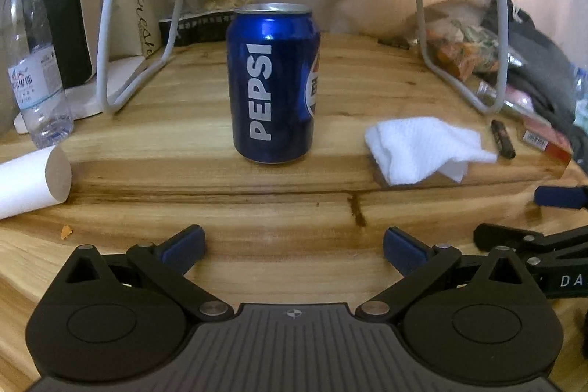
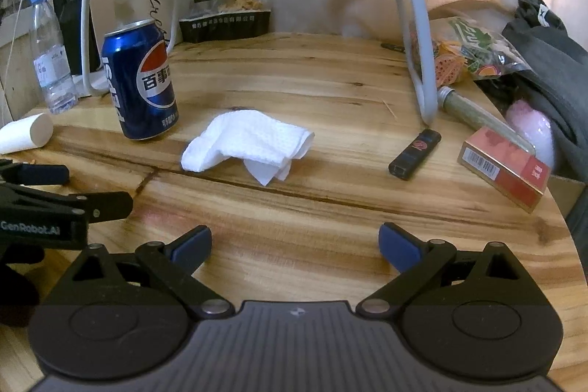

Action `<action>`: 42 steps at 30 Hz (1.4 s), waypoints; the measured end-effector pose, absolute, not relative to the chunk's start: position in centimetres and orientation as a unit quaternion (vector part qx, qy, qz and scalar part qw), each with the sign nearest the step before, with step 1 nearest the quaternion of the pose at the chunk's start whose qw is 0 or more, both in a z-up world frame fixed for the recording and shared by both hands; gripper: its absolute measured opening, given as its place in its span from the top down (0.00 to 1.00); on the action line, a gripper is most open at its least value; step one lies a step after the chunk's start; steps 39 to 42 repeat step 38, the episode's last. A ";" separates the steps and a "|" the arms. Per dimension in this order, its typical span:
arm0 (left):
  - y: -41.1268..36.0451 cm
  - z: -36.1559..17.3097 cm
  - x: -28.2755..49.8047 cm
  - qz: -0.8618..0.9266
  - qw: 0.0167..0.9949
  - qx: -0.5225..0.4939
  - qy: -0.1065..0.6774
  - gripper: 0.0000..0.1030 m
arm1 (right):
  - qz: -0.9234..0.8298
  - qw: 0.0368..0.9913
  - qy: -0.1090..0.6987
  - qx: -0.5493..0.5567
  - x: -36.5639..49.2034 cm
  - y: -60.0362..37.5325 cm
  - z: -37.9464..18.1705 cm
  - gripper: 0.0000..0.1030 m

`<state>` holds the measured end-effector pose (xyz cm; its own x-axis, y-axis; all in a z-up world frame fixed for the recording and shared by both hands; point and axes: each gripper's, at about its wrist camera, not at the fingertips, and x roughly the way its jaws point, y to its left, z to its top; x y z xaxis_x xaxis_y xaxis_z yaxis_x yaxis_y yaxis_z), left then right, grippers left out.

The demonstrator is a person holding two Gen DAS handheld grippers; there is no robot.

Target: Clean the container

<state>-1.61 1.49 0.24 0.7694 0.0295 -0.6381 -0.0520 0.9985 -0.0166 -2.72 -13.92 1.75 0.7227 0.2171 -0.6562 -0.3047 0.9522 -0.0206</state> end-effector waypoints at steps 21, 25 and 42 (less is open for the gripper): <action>2.2 0.6 -1.4 0.011 0.941 -0.013 0.339 0.00 | 0.144 0.924 0.347 -0.066 -3.1 -13.7 1.8 0.00; 1.8 0.5 -1.2 0.012 0.941 -0.013 0.339 0.00 | 0.143 0.924 0.348 -0.065 -3.1 -13.6 1.8 0.00; 1.4 0.5 -1.1 0.011 0.941 -0.012 0.339 0.00 | 0.145 0.924 0.347 -0.064 -3.1 -13.8 1.7 0.00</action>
